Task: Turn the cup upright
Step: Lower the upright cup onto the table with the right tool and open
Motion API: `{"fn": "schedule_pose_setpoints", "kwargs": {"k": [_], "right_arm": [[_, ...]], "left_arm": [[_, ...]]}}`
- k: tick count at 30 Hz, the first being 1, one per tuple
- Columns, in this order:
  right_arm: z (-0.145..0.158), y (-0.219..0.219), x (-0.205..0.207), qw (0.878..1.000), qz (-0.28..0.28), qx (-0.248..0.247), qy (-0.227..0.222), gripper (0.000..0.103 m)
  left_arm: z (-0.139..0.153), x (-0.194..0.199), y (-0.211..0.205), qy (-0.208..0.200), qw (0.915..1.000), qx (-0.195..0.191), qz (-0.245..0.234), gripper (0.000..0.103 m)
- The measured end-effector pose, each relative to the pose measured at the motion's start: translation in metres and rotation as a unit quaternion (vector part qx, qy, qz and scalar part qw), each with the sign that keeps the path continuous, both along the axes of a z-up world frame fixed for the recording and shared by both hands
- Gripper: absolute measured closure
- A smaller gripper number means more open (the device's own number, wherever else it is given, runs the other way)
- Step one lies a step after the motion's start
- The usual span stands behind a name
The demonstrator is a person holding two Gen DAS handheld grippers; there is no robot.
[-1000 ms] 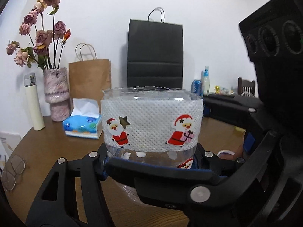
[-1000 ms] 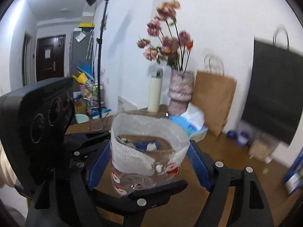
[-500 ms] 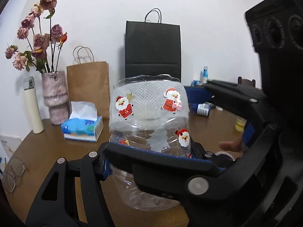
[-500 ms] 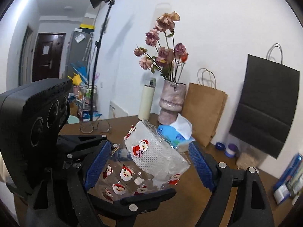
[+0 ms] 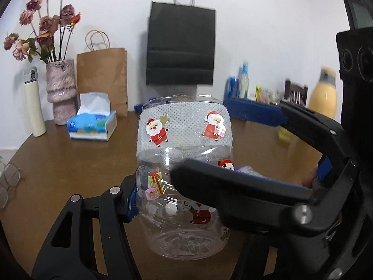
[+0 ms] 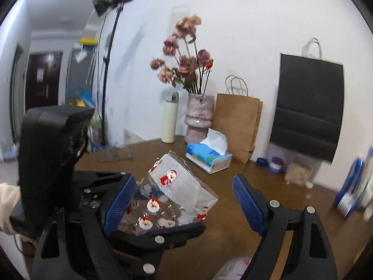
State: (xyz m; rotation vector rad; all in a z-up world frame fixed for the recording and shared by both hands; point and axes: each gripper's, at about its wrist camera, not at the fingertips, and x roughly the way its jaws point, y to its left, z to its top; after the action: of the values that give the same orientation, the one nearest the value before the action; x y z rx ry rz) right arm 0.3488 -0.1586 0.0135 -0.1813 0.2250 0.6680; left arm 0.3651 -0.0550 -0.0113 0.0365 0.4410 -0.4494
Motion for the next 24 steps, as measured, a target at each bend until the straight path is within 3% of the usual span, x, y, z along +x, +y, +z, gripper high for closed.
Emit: {"fn": "schedule_pose_setpoints", "kwargs": {"k": [1, 4, 5, 8, 10, 13, 15, 17, 18, 19, 21, 24], "right_arm": [[-0.005, -0.003, 0.0, 1.0, 0.0, 0.003, 0.015, 0.014], [-0.025, -0.004, 0.007, 0.995, 0.021, 0.007, 0.093, 0.014], [-0.031, -0.003, 0.014, 0.99, 0.042, 0.01, 0.137, 0.013], [-0.034, -0.009, 0.027, 0.973, 0.084, 0.051, 0.208, 0.013], [-0.036, -0.018, 0.036, 0.955, 0.111, 0.096, 0.259, 0.013], [-0.036, -0.024, 0.043, 0.936, 0.129, 0.136, 0.299, 0.013], [-0.037, -0.027, 0.049, 0.922, 0.136, 0.165, 0.324, 0.029], [-0.038, -0.028, 0.054, 0.921, 0.125, 0.166, 0.33, 0.036], [-0.038, -0.022, 0.051, 0.928, 0.12, 0.153, 0.319, 0.036], [-0.036, -0.014, 0.047, 0.944, 0.096, 0.117, 0.293, 0.036], [-0.035, 0.003, 0.036, 0.967, 0.051, 0.049, 0.246, 0.035], [-0.038, 0.026, 0.027, 0.984, 0.005, -0.038, 0.173, 0.035]], "left_arm": [[-0.007, -0.006, -0.004, 0.01, 0.9997, 0.024, 0.002, 0.045], [-0.022, -0.009, -0.005, 0.056, 0.9979, 0.03, -0.01, 0.046], [-0.023, -0.011, -0.004, 0.055, 0.998, 0.03, -0.007, 0.046], [-0.017, -0.023, 0.0, 0.026, 0.9995, 0.017, 0.005, 0.046], [-0.013, -0.032, 0.001, 0.0, 0.9998, 0.019, 0.011, 0.046], [-0.01, -0.036, 0.0, -0.008, 0.9997, 0.022, 0.012, 0.046], [-0.011, -0.034, -0.001, -0.006, 0.9993, 0.03, 0.021, 0.045], [-0.011, -0.03, 0.003, 0.008, 0.9991, 0.031, 0.027, 0.042], [-0.013, -0.028, 0.005, 0.025, 0.9987, 0.032, 0.029, 0.038], [-0.015, -0.022, 0.008, 0.054, 0.9977, 0.029, 0.031, 0.028], [-0.019, -0.022, 0.016, 0.082, 0.9959, 0.021, 0.033, 0.027], [-0.026, -0.025, 0.027, 0.123, 0.9914, 0.023, 0.037, 0.019]]}}
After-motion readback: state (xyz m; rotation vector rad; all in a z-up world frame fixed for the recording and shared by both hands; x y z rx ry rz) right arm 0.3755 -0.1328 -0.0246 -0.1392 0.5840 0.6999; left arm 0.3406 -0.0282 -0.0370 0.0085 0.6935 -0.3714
